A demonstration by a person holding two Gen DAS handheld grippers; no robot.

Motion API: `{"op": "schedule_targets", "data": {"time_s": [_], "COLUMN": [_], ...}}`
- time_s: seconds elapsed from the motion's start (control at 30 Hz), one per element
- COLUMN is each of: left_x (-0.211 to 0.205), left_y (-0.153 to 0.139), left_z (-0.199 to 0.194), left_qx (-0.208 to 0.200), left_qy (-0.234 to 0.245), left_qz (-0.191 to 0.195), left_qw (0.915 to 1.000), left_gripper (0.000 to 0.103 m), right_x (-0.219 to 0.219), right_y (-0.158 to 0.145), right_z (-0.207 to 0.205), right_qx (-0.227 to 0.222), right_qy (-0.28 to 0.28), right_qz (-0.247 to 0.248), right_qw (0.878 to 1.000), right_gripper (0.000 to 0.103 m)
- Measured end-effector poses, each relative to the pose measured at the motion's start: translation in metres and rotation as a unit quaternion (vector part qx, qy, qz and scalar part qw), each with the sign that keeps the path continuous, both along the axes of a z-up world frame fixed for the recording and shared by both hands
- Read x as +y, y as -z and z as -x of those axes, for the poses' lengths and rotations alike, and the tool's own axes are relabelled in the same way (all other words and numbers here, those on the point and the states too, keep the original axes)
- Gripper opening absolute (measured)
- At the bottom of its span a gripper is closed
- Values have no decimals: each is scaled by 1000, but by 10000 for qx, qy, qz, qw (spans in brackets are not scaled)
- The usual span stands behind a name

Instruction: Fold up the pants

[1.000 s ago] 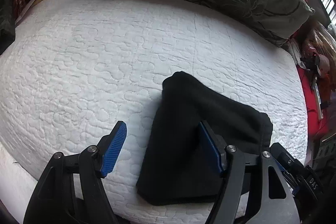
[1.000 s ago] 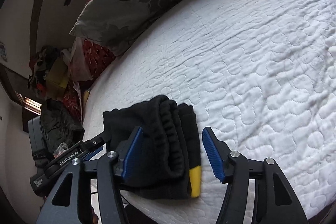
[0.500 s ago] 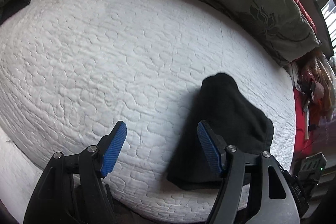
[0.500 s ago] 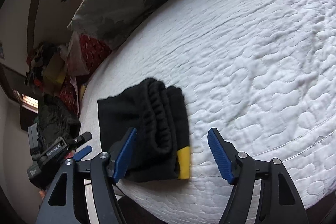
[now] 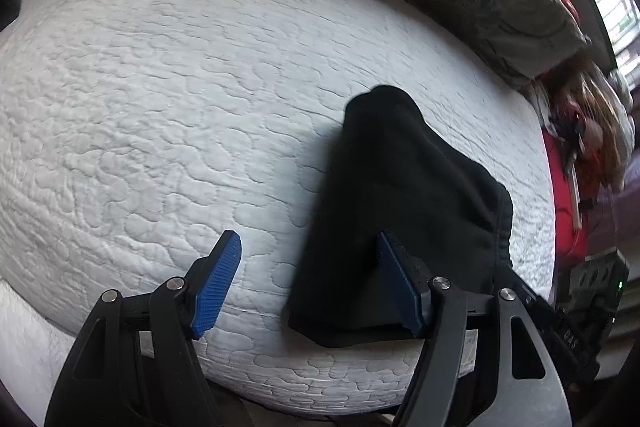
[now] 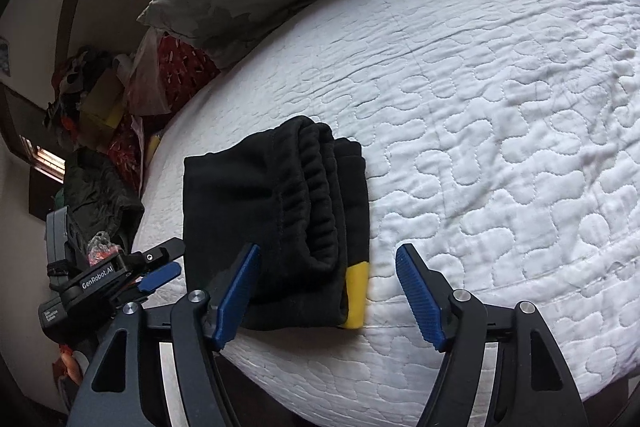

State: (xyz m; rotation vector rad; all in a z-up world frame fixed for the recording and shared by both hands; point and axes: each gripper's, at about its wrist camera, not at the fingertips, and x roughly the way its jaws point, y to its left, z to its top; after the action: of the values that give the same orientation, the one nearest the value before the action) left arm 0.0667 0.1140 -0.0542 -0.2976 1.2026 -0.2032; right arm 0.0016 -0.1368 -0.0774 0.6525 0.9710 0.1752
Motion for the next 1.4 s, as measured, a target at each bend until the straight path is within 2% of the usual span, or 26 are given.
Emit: {"op": "schedule_targets", "data": {"time_s": [0.4, 0.53, 0.67, 0.73, 0.87, 0.97, 1.07, 1.13, 1.2, 1.3, 1.4], "left_x": [-25, -26, -34, -37, -40, -46, -54, -55, -56, -50, -44], "left_y": [9, 6, 13, 17, 22, 25, 25, 23, 20, 13, 7], "left_z": [-16, -22, -35, -43, -52, -57, -57, -55, -50, -39, -27], "left_qx": [114, 90, 251, 380, 474, 500, 437, 371, 301, 234, 277], "left_qy": [534, 930, 1265, 1369, 1426, 1494, 1486, 1435, 1364, 1192, 1083], "left_qz": [20, 236, 164, 309, 679, 903, 926, 842, 727, 757, 784], "left_qw": [9985, 9953, 9915, 9894, 9863, 9834, 9836, 9854, 9875, 9897, 9906], "left_gripper": [71, 71, 71, 71, 71, 72, 72, 68, 50, 33, 31], "right_x": [2, -1, -3, -5, -17, -17, -14, -13, -11, -7, 5], "right_y": [16, 18, 20, 23, 33, 36, 39, 40, 38, 29, 13], "right_z": [-15, -18, -22, -25, -25, -28, -33, -37, -38, -34, -28], "right_qx": [-46, -92, -136, -150, -208, -249, -302, -261, -176, -157, -230], "right_qy": [-115, -198, -303, -319, -174, -290, -363, -350, -330, -340, -418], "right_qz": [-290, -426, -590, -713, -1373, -1528, -1535, -1443, -1227, -933, -512], "right_qw": [9995, 9989, 9977, 9968, 9902, 9875, 9870, 9886, 9917, 9949, 9975], "right_gripper": [73, 73, 73, 73, 73, 70, 69, 62, 44, 38, 37]}}
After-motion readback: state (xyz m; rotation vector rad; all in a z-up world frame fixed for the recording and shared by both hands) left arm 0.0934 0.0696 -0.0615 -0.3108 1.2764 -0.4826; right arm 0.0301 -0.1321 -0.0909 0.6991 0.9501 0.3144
